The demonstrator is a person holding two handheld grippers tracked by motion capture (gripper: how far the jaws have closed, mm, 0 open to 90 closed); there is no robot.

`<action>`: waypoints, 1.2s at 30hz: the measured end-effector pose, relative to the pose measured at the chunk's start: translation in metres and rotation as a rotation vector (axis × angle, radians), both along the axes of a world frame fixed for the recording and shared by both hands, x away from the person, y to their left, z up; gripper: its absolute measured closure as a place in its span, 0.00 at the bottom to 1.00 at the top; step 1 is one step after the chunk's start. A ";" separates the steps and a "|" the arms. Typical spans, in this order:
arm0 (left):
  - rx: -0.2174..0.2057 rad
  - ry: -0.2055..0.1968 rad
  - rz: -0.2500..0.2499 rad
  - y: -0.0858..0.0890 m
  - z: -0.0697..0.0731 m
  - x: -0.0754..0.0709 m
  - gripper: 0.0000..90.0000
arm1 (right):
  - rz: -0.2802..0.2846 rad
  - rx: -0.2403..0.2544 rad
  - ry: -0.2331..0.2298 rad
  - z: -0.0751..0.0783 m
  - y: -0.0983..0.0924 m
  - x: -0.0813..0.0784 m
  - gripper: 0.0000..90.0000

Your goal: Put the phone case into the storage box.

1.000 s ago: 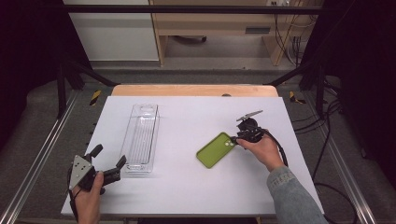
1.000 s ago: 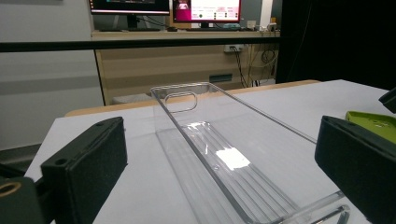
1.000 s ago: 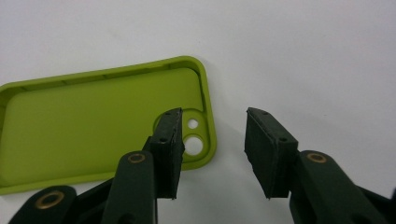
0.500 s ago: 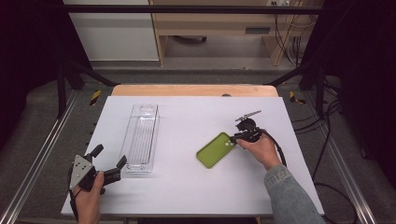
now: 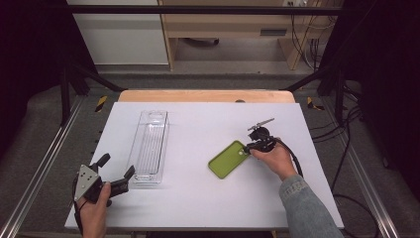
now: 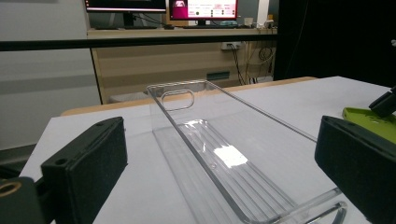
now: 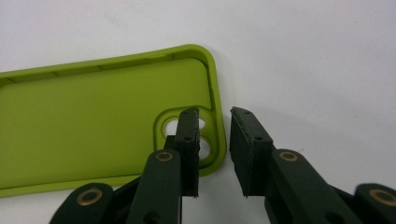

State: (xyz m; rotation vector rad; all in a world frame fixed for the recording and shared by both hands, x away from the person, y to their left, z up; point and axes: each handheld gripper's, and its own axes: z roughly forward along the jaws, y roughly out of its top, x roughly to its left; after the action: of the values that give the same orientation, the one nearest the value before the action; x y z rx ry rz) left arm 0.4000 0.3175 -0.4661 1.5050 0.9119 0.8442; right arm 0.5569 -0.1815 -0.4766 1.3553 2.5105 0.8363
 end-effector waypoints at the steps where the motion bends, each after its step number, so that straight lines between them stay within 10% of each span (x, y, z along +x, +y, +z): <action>1: 0.001 0.000 0.000 0.000 0.000 0.000 0.02 | -0.001 -0.001 0.001 0.000 0.000 0.000 0.82; 36: 0.005 0.007 -0.004 0.001 0.000 0.001 0.02 | 0.016 -0.051 -0.018 -0.003 0.003 -0.002 0.92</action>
State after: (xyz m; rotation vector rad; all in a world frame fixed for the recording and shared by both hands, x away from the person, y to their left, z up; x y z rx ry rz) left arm 0.4008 0.3181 -0.4663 1.5147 0.9129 0.8394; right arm 0.5544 -0.1786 -0.4796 1.3078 2.5139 0.7786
